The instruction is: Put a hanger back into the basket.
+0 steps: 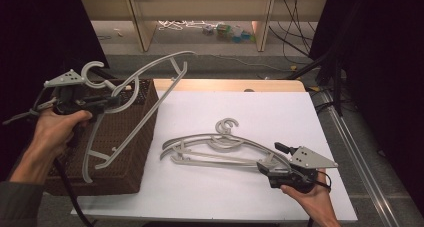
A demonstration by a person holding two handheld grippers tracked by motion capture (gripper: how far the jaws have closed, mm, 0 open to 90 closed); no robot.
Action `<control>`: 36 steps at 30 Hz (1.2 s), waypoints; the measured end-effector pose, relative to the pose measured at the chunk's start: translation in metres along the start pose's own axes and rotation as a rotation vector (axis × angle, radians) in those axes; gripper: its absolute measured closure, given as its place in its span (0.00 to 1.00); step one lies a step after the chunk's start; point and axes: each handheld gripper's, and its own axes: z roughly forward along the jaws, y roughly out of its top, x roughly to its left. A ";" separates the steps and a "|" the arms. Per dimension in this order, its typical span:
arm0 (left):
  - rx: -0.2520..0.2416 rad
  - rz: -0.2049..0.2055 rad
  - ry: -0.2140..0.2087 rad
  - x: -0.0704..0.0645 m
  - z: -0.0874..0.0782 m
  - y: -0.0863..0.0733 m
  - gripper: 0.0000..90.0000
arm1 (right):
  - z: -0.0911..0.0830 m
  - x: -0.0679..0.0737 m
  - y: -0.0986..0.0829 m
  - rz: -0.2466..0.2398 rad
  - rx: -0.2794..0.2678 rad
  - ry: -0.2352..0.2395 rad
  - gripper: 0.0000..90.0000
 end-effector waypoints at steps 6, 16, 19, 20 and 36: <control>0.033 0.015 0.058 0.020 0.007 0.000 0.91 | 0.000 0.000 -0.001 -0.002 0.015 0.003 0.19; 0.074 0.006 0.157 0.056 0.019 -0.017 0.91 | 0.003 0.000 -0.003 0.001 0.016 0.007 0.19; 0.077 -0.001 0.177 0.064 0.019 -0.022 0.91 | 0.003 0.000 -0.004 -0.001 0.030 0.021 0.20; 0.078 0.001 0.184 0.066 0.018 -0.024 0.91 | 0.004 0.000 -0.004 -0.001 0.030 0.022 0.20; 0.166 -0.002 0.246 0.090 0.013 -0.061 0.91 | 0.005 0.000 -0.004 0.002 0.036 0.020 0.20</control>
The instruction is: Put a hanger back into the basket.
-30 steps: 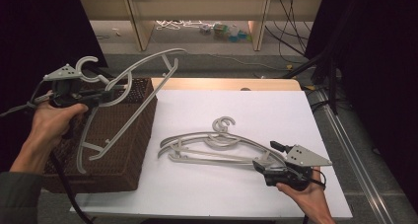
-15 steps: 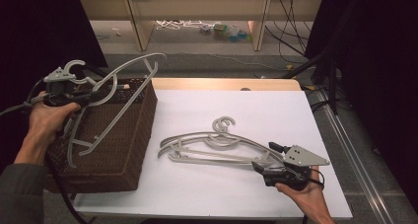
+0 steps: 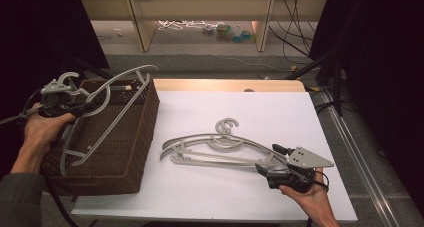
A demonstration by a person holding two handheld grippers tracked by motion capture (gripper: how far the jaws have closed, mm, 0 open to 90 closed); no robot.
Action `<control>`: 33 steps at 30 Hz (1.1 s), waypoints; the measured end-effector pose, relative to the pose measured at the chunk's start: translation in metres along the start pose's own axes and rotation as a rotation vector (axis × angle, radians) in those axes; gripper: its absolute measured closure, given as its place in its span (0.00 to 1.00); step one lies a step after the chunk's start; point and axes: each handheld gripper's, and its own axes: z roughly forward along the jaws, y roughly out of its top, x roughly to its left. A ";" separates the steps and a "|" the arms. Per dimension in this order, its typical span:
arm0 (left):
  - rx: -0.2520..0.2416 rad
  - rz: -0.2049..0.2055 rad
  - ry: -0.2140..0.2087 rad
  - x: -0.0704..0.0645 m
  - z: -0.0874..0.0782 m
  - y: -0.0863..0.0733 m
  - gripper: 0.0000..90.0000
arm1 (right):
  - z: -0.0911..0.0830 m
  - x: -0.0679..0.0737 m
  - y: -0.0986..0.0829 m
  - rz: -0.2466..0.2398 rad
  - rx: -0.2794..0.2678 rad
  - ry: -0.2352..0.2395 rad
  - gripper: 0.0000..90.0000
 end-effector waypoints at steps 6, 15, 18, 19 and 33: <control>0.028 0.018 0.024 0.004 0.004 -0.006 0.91 | 0.003 0.002 -0.001 -0.003 0.001 0.003 0.20; 0.071 0.011 0.044 0.007 0.015 -0.018 0.91 | 0.002 0.000 -0.001 -0.001 0.005 0.003 0.20; 0.060 -0.019 0.048 0.013 0.014 -0.022 0.91 | 0.002 0.000 -0.002 0.006 0.004 0.000 0.20; 0.056 -0.024 0.052 0.015 0.013 -0.024 0.91 | 0.003 -0.001 -0.002 0.006 0.006 -0.001 0.20; 0.083 0.005 0.015 0.019 0.016 -0.035 0.91 | 0.002 -0.001 -0.002 0.007 0.007 -0.002 0.20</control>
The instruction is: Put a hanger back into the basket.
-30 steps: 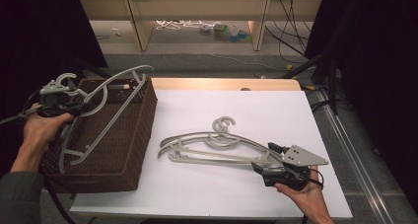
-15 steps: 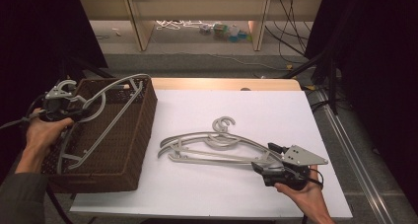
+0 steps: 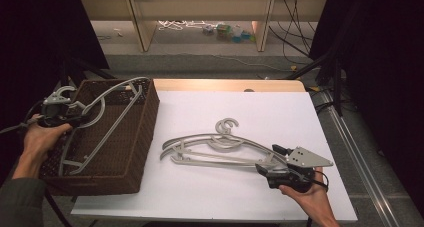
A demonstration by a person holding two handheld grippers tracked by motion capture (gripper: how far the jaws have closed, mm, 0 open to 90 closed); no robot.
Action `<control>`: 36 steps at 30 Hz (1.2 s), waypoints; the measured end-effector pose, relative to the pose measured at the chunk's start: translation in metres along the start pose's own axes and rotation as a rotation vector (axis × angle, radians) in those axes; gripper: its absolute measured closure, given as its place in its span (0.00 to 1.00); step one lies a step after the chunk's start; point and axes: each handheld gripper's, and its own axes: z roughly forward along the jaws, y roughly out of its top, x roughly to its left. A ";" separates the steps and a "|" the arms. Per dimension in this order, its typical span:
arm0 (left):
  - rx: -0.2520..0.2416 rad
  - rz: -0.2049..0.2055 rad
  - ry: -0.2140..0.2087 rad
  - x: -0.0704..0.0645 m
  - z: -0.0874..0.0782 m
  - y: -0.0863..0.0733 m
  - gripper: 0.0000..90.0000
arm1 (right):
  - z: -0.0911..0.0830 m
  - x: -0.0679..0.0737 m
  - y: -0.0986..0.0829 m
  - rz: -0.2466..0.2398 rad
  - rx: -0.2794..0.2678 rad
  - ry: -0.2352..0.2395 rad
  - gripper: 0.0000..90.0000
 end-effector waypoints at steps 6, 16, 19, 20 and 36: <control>0.035 0.021 0.004 -0.001 0.002 -0.001 0.91 | 0.000 -0.001 0.000 -0.005 0.010 0.002 0.20; 0.077 -0.002 0.019 -0.003 0.018 -0.007 0.91 | 0.000 -0.001 0.000 0.000 0.014 0.002 0.21; 0.118 -0.003 0.043 -0.001 0.023 -0.009 0.91 | 0.000 -0.001 0.000 -0.005 0.013 0.002 0.21; 0.123 0.009 0.052 -0.001 0.023 -0.010 0.91 | -0.001 -0.001 0.000 -0.006 0.012 0.001 0.21; 0.183 0.024 0.110 -0.008 0.042 -0.015 0.90 | 0.000 -0.002 -0.002 0.003 0.019 0.002 0.21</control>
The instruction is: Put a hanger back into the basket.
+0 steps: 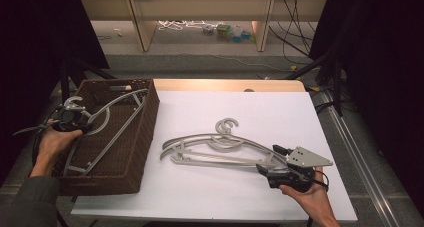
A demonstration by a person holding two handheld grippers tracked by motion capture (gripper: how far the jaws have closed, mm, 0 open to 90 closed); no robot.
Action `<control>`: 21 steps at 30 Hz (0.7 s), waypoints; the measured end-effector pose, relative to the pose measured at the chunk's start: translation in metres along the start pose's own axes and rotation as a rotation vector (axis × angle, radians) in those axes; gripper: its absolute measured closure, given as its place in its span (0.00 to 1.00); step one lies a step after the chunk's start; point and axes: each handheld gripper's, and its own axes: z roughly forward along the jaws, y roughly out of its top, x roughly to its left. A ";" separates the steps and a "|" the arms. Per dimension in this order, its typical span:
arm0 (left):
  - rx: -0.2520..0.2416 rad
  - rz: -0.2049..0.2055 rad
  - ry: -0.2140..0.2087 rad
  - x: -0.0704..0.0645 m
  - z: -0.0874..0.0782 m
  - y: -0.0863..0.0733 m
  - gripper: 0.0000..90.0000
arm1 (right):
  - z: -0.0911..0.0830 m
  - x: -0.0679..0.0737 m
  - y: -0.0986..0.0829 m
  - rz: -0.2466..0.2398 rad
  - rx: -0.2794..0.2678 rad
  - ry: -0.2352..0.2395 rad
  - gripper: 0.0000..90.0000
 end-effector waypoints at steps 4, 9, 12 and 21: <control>0.024 0.003 0.016 0.000 0.002 -0.002 0.88 | 0.000 0.000 0.000 -0.002 -0.008 -0.005 0.21; 0.000 -0.024 0.012 0.005 -0.002 -0.006 0.83 | 0.000 -0.001 0.000 0.002 0.001 0.000 0.21; -0.007 -0.016 0.004 0.004 -0.005 -0.007 0.83 | 0.000 0.000 0.000 0.001 0.000 0.000 0.21; -0.069 -0.080 0.040 0.003 -0.017 -0.001 0.64 | 0.000 -0.001 0.000 0.003 0.001 -0.002 0.21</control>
